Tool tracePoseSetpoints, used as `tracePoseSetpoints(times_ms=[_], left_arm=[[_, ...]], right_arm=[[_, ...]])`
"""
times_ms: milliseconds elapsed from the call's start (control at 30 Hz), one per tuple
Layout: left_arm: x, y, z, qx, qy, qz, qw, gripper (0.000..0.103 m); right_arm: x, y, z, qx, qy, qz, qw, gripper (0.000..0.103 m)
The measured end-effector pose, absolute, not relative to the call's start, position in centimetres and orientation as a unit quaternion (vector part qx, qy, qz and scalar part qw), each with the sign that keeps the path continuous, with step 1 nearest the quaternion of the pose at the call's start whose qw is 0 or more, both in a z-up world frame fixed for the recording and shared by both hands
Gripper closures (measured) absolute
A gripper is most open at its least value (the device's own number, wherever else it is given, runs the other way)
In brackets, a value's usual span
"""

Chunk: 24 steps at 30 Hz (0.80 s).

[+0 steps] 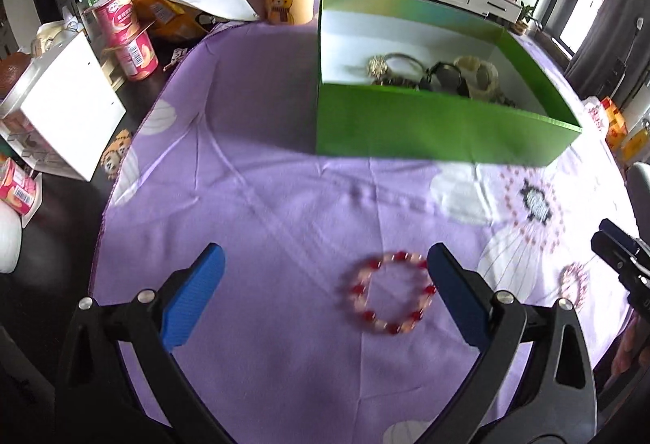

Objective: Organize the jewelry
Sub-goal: 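Move the left tool to the red bead bracelet while the right tool reaches the pink bead bracelet, then grasp the red bead bracelet with the left tool while the right tool grasps the pink bead bracelet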

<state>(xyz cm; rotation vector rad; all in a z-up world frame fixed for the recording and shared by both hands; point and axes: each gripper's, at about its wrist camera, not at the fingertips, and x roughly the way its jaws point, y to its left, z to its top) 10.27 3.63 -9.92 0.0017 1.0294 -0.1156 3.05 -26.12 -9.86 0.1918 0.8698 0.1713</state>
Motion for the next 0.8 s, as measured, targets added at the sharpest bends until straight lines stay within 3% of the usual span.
tracePoseSetpoints(times_ms=[233,567,733,800], left_arm=[[8.9,3.0,-11.5,0.019,0.492,-0.061,0.868,0.004],[8.4,1.7,-13.0,0.047,0.489,-0.074,0.868,0.042],[8.2,1.5,-13.1,0.049,0.476,-0.087,0.873,0.054],[8.2,1.3,-13.1,0.049,0.471,-0.096,0.875,0.062]], right_arm=[[0.8,-26.8,-11.6,0.056,0.437,0.045,0.897,0.042],[-0.5,-25.9,-13.8,-0.002,0.447,0.023,0.894,0.073],[0.1,-25.3,-13.9,-0.003,0.436,0.029,0.899,0.09],[0.4,-25.0,-14.0,0.0,0.432,0.029,0.901,0.092]])
